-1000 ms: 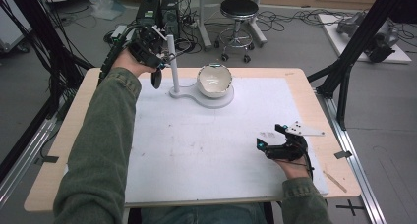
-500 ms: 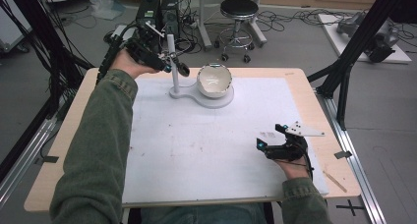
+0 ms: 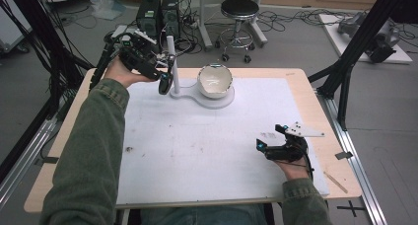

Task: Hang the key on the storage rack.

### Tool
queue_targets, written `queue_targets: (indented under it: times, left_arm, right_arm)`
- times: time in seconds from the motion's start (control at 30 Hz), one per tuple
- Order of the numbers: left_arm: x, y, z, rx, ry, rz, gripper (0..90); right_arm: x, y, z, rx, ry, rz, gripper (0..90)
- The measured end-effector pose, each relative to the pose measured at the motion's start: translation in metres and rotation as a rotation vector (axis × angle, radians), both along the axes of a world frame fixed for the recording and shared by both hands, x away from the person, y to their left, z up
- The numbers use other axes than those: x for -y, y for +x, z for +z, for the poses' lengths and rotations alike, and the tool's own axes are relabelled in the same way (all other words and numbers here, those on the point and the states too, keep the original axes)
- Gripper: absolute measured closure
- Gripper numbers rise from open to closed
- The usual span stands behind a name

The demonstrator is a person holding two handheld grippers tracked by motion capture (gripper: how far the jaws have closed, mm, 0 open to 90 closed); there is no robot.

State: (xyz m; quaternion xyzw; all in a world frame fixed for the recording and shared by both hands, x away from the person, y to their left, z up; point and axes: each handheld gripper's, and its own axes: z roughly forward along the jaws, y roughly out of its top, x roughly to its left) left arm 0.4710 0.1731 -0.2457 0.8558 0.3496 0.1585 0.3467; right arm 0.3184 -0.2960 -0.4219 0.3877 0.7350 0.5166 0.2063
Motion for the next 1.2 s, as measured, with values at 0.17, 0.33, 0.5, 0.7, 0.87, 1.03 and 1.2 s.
queue_targets:
  times: [0.17, 0.33, 0.5, 0.7, 0.87, 1.03, 1.2]
  left_arm:
    - [-0.008, -0.013, -0.007, 0.017, -0.018, -0.006, 1.7]
    - [-0.016, -0.022, -0.013, 0.014, -0.052, -0.015, 1.6]
    - [-0.022, -0.033, -0.018, 0.032, -0.067, -0.025, 1.7]
    - [-0.031, -0.052, -0.03, 0.061, -0.09, -0.026, 1.7]
    - [-0.042, -0.064, -0.041, 0.072, -0.104, -0.014, 1.7]
    - [-0.049, -0.075, -0.053, 0.085, -0.119, -0.014, 1.7]
    - [-0.053, -0.085, -0.063, 0.095, -0.125, -0.022, 1.7]
  right_arm:
    - [-0.001, 0.0, 0.0, -0.004, 0.0, -0.001, 0.3]
    - [-0.002, 0.0, 0.0, -0.001, -0.006, 0.002, 0.3]
    - [-0.002, 0.0, 0.0, -0.007, -0.009, 0.002, 0.3]
    - [-0.002, 0.0, -0.001, -0.008, -0.01, 0.002, 0.3]
    - [-0.002, 0.0, -0.001, -0.001, -0.015, 0.006, 0.3]
    - [-0.003, 0.0, -0.001, -0.007, -0.015, 0.007, 0.3]
    - [-0.003, 0.0, -0.001, -0.01, -0.019, 0.006, 0.3]
